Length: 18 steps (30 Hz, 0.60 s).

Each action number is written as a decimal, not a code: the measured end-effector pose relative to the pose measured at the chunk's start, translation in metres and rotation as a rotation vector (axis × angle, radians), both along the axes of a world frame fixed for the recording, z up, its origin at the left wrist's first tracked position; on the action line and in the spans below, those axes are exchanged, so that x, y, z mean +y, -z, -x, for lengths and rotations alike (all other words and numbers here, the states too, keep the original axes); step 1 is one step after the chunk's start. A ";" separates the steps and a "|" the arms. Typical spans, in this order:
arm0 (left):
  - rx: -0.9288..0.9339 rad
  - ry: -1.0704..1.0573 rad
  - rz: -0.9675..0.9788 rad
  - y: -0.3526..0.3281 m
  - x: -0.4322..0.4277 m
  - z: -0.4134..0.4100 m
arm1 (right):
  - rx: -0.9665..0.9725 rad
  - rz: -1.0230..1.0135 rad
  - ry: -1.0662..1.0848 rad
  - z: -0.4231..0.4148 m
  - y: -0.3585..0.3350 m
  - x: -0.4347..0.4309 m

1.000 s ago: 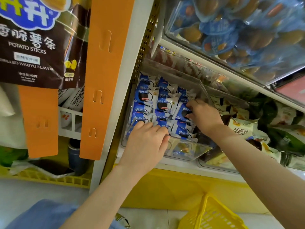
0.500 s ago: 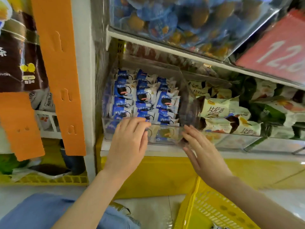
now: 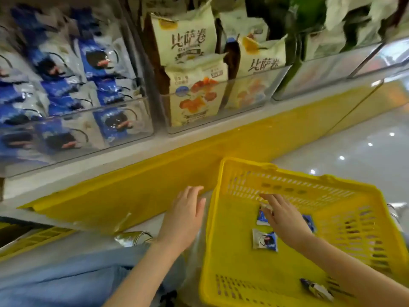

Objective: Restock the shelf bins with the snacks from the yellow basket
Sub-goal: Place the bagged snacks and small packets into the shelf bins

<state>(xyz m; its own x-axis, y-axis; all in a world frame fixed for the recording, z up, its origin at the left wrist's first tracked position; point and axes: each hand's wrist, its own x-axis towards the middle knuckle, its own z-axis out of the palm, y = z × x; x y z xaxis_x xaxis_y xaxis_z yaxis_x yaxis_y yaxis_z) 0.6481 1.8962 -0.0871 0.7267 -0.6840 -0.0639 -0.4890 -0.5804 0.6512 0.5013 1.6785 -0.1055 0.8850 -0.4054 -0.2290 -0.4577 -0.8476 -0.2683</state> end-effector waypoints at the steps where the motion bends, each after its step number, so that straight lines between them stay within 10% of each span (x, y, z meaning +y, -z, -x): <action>1: 0.065 0.000 -0.009 0.009 -0.009 0.001 | 0.133 -0.064 0.052 0.016 0.020 -0.007; 8: 0.450 -0.123 0.011 0.044 -0.057 0.011 | 0.421 -0.287 0.255 0.068 0.106 -0.027; 18: 0.386 -0.222 0.174 0.048 -0.064 0.020 | 0.492 -0.095 0.131 0.044 0.162 -0.029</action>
<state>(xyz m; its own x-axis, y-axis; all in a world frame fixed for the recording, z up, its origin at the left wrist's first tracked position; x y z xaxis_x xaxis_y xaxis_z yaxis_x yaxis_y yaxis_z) 0.6285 1.8327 -0.1348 0.8018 -0.5397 -0.2565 -0.0686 -0.5096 0.8577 0.4570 1.6495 -0.2679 0.6066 -0.4625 -0.6466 -0.6497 -0.7571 -0.0679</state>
